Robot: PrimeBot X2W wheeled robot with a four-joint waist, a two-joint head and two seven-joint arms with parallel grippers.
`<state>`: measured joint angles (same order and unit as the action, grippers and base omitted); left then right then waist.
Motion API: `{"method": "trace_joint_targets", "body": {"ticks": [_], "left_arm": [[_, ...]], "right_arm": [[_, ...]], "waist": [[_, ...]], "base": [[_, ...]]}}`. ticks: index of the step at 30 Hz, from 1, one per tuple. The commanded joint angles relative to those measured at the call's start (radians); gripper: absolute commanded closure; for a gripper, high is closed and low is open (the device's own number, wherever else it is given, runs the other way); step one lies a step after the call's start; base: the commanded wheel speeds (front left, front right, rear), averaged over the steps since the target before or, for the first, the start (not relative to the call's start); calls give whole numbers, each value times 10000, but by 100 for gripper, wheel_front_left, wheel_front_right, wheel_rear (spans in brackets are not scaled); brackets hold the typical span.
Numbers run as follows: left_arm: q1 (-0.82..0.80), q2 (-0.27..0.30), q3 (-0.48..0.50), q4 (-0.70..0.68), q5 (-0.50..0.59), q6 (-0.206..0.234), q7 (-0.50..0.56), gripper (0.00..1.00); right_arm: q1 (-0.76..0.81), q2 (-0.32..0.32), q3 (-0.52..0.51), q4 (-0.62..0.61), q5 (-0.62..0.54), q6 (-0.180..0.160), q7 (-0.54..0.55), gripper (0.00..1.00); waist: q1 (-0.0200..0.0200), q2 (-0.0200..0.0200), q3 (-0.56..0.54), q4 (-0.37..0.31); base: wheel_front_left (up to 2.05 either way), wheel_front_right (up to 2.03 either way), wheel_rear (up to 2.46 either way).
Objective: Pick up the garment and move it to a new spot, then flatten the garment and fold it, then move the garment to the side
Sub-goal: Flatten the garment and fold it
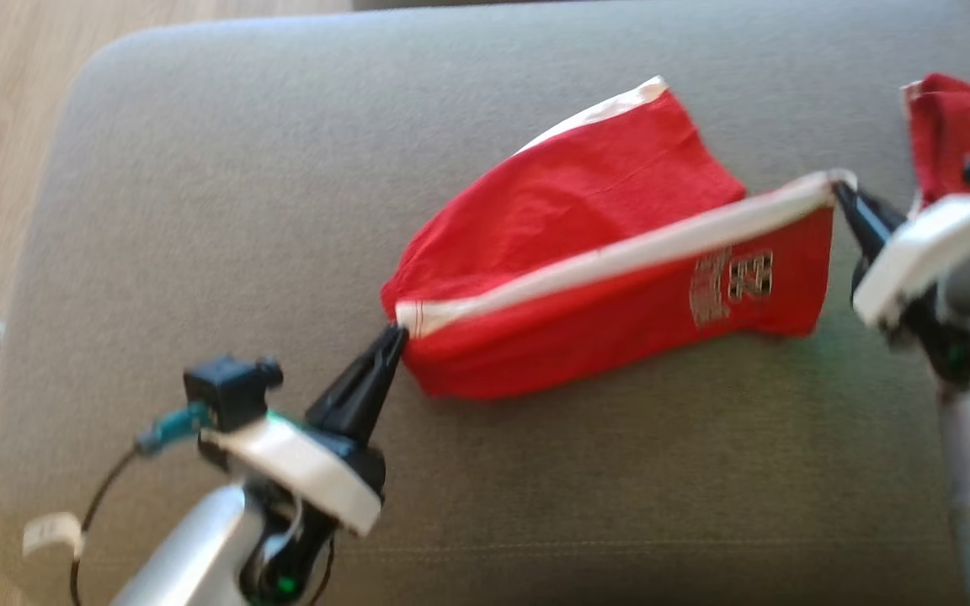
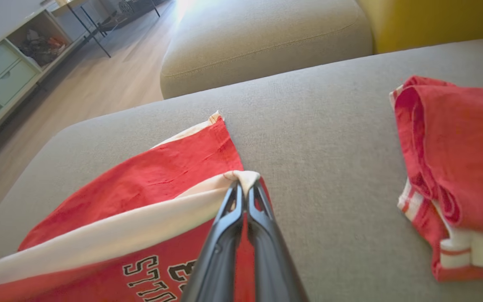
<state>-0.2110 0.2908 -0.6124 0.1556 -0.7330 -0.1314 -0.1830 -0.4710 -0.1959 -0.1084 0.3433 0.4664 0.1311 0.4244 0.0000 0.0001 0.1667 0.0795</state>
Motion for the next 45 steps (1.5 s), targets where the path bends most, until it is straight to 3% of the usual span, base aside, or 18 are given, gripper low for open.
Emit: {"method": "trace_joint_targets", "body": {"ticks": [1, 11, 19, 24, 26, 27, 28, 29, 30, 31, 32, 33, 36, 39, 44, 45], "left_arm": [[-712, 29, 439, -84, -318, 8, 48, 100], [-2950, -605, 309, 1546, -2305, 8, 635, 100], [-4041, -967, -31, 2808, -2705, 8, 758, 100], [-4407, -1125, -244, 3443, -2784, 8, 585, 100], [-4507, -1199, -298, 3688, -2775, 8, 495, 100], [-4553, -1234, -329, 3789, -2774, 8, 451, 100], [-4592, -1266, -351, 3863, -2792, 8, 392, 100], [-4592, -1266, -351, 3863, -2792, 8, 392, 100], [-4627, -1284, -353, 3944, -2797, 8, 305, 98], [-4665, -1295, -368, 4028, -2776, 8, 207, 63], [-4687, -1315, -390, 4107, -2782, 8, 132, 20], [-4697, -1328, -379, 4194, -2767, 8, 8, 0], [-4610, -1350, -337, 4400, -2574, 21, -362, 0], [-4326, -1252, -329, 4321, -1931, 369, -669, 0], [-3081, -1128, 434, 2994, -57, 1781, -780, 0], [-2235, -1222, 986, 2088, 780, 2360, -783, 0]], "right_arm": [[-799, -223, 258, -28, -104, -4, 105, 100], [-3899, -690, 1108, 2360, -486, -4, 553, 100], [-5541, -761, 1805, 4063, -763, -4, 278, 100], [-6193, -745, 2200, 4949, -795, -4, -129, 94], [-6384, -734, 2342, 5238, -761, -4, -319, 77], [-6461, -736, 2422, 5362, -736, -4, -421, 62], [-6525, -735, 2496, 5462, -696, -4, -550, 22], [-6525, -735, 2496, 5462, -696, -4, -550, 22], [-6571, -724, 2548, 5535, -620, -4, -715, 0], [-6601, -711, 2570, 5607, -517, -4, -915, 0], [-6600, -684, 2619, 5650, -391, -4, -1123, 0], [-6556, -673, 2675, 5685, -240, -4, -1311, 0], [-6243, -730, 2940, 5628, 309, -4, -1778, 0], [-5663, -909, 3272, 5249, 896, -4, -2276, 0], [-4083, -1208, 3916, 4079, 2018, -4, -2803, 0], [-3351, -1335, 4141, 3583, 2370, -4, -2949, 0]], "waist": [[0, -1, 313, 315], [0, -1, 1359, 1075], [0, -1, 1877, 1431], [0, -1, 1994, 1568], [0, -1, 2019, 1606], [0, -1, 2025, 1615], [0, -1, 2025, 1617], [0, -1, 2025, 1617], [0, -1, 2018, 1614], [0, -1, 2001, 1606], [0, -1, 1962, 1597], [0, -1, 1900, 1587], [0, -1, 1651, 1514], [0, -1, 1338, 1400], [0, -1, 777, 1129], [0, -1, 545, 1032]], "base": [[0, 0, 0], [0, 0, 0], [0, 0, 0], [0, 0, 0], [0, 0, 0], [0, 0, 0], [0, 0, 0], [0, 0, 0], [0, 0, 0], [0, 0, 0], [0, 0, 0], [0, 0, 0], [0, 0, 0], [0, 0, 0], [0, 0, 0], [0, 0, 0]]}}
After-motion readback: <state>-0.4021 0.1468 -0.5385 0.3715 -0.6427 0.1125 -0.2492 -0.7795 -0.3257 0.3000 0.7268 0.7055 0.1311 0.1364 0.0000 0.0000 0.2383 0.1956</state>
